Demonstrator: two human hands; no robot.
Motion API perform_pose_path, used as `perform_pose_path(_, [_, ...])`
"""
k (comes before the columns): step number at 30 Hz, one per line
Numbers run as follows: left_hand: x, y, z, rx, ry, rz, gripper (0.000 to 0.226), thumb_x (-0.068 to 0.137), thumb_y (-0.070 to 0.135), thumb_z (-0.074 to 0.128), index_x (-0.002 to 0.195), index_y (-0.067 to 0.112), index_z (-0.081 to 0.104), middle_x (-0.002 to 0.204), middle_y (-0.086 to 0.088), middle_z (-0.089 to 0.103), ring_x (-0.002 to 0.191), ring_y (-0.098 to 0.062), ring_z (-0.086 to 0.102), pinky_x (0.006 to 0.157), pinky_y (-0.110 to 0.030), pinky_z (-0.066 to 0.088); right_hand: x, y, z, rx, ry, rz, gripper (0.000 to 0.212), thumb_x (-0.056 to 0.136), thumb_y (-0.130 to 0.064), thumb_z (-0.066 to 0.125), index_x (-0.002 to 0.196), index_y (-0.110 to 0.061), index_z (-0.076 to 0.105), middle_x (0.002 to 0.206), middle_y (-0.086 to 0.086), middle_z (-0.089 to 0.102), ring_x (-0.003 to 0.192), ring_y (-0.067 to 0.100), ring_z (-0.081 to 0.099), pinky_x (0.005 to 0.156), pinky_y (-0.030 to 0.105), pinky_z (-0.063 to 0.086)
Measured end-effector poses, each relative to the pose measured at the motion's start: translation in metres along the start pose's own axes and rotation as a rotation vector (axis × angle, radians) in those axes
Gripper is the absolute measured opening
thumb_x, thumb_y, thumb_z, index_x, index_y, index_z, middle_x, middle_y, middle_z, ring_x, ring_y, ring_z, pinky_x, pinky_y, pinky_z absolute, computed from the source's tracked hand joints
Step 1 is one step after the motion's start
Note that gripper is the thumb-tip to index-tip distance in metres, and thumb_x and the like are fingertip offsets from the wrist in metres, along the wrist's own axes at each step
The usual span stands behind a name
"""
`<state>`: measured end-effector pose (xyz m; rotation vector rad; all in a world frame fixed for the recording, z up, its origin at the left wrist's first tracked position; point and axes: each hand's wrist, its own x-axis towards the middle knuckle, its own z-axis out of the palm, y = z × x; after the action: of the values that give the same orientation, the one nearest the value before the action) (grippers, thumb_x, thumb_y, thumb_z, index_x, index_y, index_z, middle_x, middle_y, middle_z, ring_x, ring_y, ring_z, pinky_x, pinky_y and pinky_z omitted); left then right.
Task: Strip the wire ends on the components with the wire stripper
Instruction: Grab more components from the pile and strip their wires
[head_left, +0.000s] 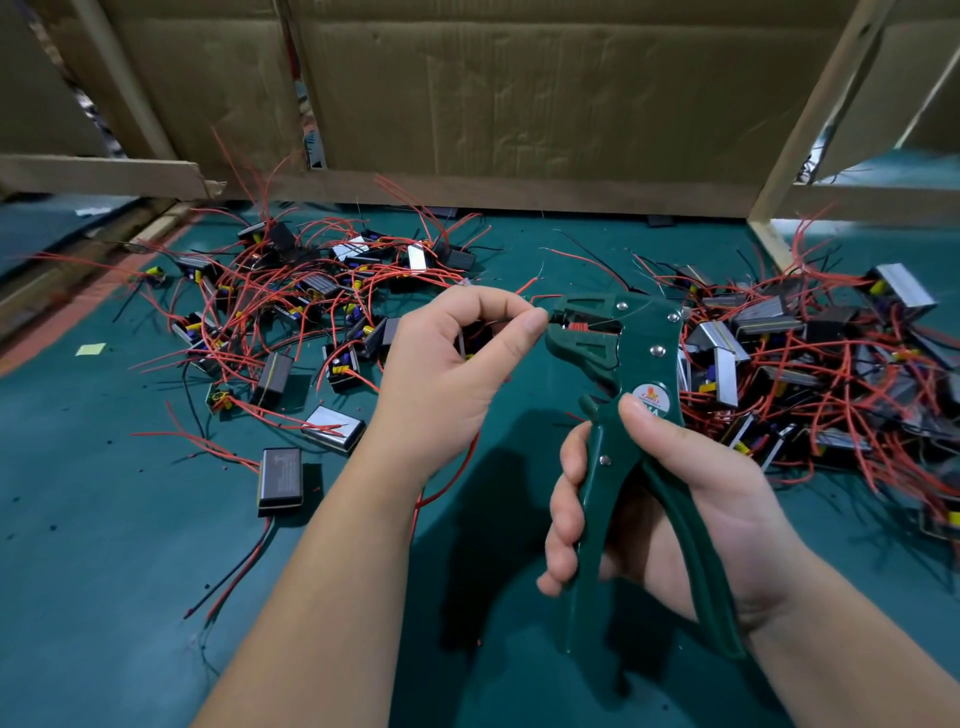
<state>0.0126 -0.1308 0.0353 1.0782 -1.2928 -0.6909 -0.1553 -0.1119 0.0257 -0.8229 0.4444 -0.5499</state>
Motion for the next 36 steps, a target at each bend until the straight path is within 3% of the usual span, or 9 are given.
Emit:
perform_pose_path(12, [-0.001,0.002,0.000,-0.005,-0.075,-0.035,0.015,0.092,0.013,0.060,0.079,0.022,0.062,0.073,0.007,0.052,0.062,-0.009,0.048,0.059,-0.016,0.044,-0.001,-0.002,-0.003,0.009,-0.036,-0.003,0.052,0.072,-0.059,0.069,0.077,-0.008,0.062,0.064,0.017,0.059,0.056,0.031,0.062,0.061,0.044,0.054])
perform_pose_path(16, [-0.001,-0.002,-0.001,-0.009,-0.044,-0.073,0.024,0.100,0.019,0.045,0.083,0.020,0.062,0.074,0.012,0.054,0.068,-0.007,0.050,0.062,-0.021,0.046,0.000,0.000,0.003,0.017,0.072,-0.013,0.056,0.073,-0.064,0.059,0.068,-0.008,0.059,0.056,0.016,0.053,0.046,0.029,0.057,0.053,0.040,0.052])
perform_pose_path(21, [0.000,-0.011,0.001,-0.037,-0.021,-0.140,0.038,0.093,0.052,0.030,0.088,0.029,0.059,0.079,0.011,0.052,0.067,-0.005,0.051,0.065,-0.022,0.049,0.006,0.001,0.004,0.048,0.307,-0.052,0.060,0.078,-0.066,0.046,0.057,-0.010,0.049,0.046,0.012,0.041,0.034,0.022,0.042,0.042,0.030,0.045])
perform_pose_path(24, [0.002,-0.016,0.005,0.008,0.021,-0.236,0.053,0.084,0.070,0.027,0.084,0.032,0.064,0.077,0.019,0.056,0.075,-0.005,0.053,0.077,-0.030,0.048,0.009,-0.002,0.001,0.093,0.300,-0.065,0.055,0.074,-0.060,0.050,0.066,-0.006,0.057,0.061,0.020,0.054,0.049,0.029,0.054,0.052,0.041,0.054])
perform_pose_path(28, [0.012,-0.011,0.006,-0.342,0.094,-0.407,0.064,0.091,0.066,0.016,0.081,0.026,0.066,0.072,0.007,0.055,0.066,-0.008,0.053,0.064,-0.025,0.043,0.006,-0.004,0.000,0.152,0.164,-0.109,0.056,0.068,-0.052,0.060,0.086,0.000,0.066,0.094,0.025,0.062,0.064,0.039,0.062,0.067,0.051,0.055])
perform_pose_path(32, [0.008,-0.005,0.005,-0.617,-0.069,-0.459,0.077,0.085,0.075,0.011,0.099,0.018,0.061,0.083,-0.001,0.057,0.064,-0.016,0.059,0.059,-0.031,0.044,0.005,-0.001,0.002,0.164,0.008,-0.056,0.068,0.070,-0.052,0.066,0.110,0.003,0.067,0.111,0.025,0.054,0.067,0.040,0.063,0.070,0.054,0.053])
perform_pose_path(34, [0.004,-0.005,0.007,-0.674,-0.140,-0.469,0.081,0.078,0.079,0.015,0.103,0.017,0.059,0.094,-0.007,0.056,0.066,-0.023,0.059,0.051,-0.027,0.043,0.006,0.002,0.004,0.148,0.010,-0.048,0.074,0.066,-0.052,0.073,0.114,0.003,0.065,0.108,0.027,0.055,0.068,0.039,0.063,0.072,0.055,0.053])
perform_pose_path(36, [0.004,-0.006,0.008,-0.643,-0.160,-0.437,0.083,0.079,0.079,0.010,0.106,0.017,0.059,0.099,-0.008,0.057,0.077,-0.025,0.058,0.052,-0.027,0.043,0.007,0.002,0.004,0.111,0.060,-0.058,0.072,0.066,-0.051,0.072,0.114,0.002,0.065,0.089,0.026,0.060,0.067,0.039,0.063,0.070,0.054,0.054])
